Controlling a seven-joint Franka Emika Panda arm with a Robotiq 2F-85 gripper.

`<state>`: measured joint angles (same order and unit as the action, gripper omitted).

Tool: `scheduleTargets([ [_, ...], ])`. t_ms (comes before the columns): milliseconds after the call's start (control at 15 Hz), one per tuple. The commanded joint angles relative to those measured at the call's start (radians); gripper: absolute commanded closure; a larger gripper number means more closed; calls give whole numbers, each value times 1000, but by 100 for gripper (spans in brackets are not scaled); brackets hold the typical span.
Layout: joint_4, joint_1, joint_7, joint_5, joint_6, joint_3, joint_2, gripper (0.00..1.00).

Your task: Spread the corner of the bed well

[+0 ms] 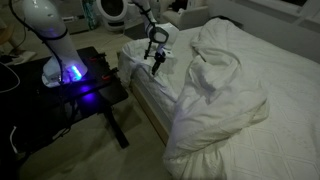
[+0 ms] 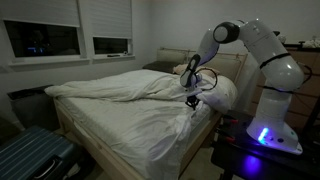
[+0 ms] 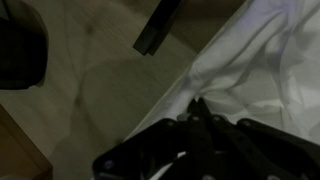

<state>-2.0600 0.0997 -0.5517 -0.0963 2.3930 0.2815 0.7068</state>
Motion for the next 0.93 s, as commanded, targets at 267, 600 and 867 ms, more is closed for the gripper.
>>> scheduleTargets([
  [267,-417,-61,-16,52,182,123,-290,100],
  [600,-591,-58,-23,168,239,248,-413,100],
  [867,-670,-50,-40,281,258,340,-474,100],
])
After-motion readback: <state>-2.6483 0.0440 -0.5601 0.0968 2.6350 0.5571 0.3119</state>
